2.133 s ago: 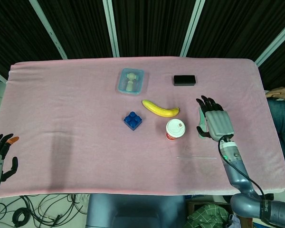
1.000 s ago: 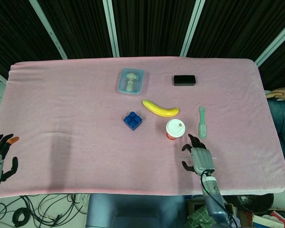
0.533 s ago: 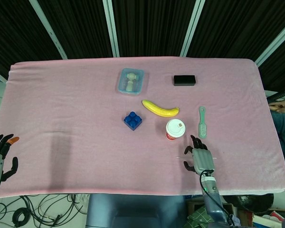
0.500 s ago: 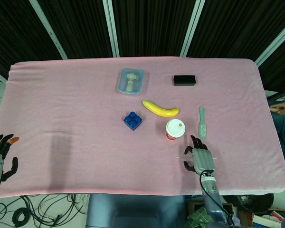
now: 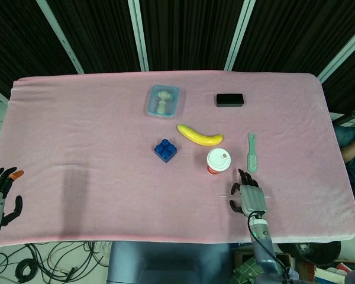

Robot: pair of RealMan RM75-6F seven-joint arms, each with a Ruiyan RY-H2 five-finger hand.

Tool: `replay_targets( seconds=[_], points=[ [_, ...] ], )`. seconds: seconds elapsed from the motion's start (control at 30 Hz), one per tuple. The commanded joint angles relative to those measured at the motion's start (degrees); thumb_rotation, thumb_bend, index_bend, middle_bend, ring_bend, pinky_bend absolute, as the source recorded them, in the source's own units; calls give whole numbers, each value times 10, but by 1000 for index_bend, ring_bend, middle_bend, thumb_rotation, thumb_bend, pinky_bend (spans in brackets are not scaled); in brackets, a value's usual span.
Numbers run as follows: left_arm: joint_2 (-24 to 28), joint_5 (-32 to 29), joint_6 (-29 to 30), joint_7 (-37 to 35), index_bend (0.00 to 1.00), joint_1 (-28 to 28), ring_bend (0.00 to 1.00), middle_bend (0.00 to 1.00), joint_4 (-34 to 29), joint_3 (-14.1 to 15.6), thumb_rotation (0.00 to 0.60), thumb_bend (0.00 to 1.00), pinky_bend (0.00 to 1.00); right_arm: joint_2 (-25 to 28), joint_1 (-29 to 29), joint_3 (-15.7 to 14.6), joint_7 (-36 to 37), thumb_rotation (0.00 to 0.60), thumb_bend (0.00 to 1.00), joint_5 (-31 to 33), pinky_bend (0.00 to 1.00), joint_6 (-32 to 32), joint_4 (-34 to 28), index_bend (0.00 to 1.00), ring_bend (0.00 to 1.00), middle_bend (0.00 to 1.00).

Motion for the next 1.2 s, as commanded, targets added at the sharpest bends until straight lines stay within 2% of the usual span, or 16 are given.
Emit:
replay_targets(
  seconds=[0.03, 0.9, 1.2],
  points=[
    [0, 0, 0, 0, 190, 0, 23, 107, 0, 0, 600, 581, 3, -1, 0, 2, 1, 600, 269, -2, 156, -1, 2, 520, 0, 0],
    [0, -1, -1, 1, 190, -1, 23, 106, 0, 0, 600, 581, 3, -8, -5, 14, -2, 600, 273, 1, 156, -20, 13, 570, 0, 0],
    [1, -2, -2, 1, 190, -1, 23, 105, -1, 0, 600, 581, 4, 15, -8, 20, 6, 600, 274, -7, 156, -21, -23, 570, 0, 0]
  ],
)
